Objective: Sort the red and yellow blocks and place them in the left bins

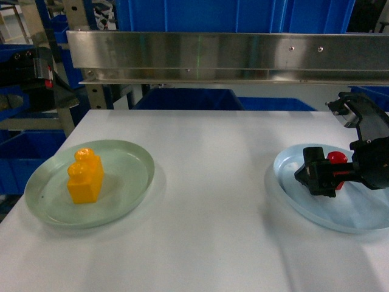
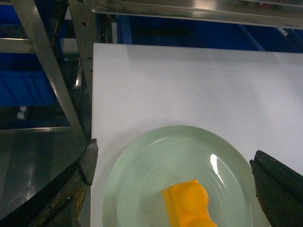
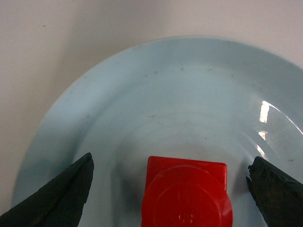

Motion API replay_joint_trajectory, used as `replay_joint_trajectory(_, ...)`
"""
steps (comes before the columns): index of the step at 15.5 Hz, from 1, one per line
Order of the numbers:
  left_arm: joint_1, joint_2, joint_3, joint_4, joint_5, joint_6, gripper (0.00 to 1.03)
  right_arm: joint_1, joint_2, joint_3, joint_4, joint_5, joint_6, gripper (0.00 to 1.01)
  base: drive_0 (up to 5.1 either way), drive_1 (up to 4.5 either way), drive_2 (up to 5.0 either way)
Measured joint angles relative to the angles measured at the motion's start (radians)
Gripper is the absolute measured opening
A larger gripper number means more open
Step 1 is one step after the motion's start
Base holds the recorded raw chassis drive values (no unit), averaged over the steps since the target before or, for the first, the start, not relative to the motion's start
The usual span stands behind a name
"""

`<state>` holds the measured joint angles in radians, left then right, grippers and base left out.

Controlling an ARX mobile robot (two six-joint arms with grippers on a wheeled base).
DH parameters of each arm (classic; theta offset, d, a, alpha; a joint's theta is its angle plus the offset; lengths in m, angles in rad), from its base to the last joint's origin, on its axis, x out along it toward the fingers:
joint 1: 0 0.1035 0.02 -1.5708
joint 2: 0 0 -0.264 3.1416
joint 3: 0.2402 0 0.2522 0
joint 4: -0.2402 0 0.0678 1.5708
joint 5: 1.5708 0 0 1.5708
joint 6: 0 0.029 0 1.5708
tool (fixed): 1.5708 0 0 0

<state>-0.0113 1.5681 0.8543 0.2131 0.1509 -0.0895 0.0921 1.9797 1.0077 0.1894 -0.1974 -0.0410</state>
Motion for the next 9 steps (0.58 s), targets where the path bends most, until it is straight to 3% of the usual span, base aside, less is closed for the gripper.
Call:
replay_joint_trajectory(2, 0.000, 0.000, 0.000, 0.000, 0.000, 0.000, 0.98, 0.013, 0.026, 0.012, 0.041, 0.011, -0.001, 0.92, 0.0, 0.00, 0.0)
replay_joint_trajectory(6, 0.000, 0.000, 0.000, 0.000, 0.000, 0.000, 0.98, 0.011, 0.023, -0.018, 0.077, 0.012, -0.012, 0.38, 0.0, 0.00, 0.0)
replay_joint_trajectory(7, 0.000, 0.000, 0.000, 0.000, 0.000, 0.000, 0.98, 0.010, 0.001, -0.044, 0.084, 0.012, -0.010, 0.29, 0.0, 0.00, 0.0)
replay_joint_trajectory(9, 0.000, 0.000, 0.000, 0.000, 0.000, 0.000, 0.98, 0.013, -0.097, -0.121, 0.096, 0.016, 0.027, 0.27, 0.0, 0.00, 0.0)
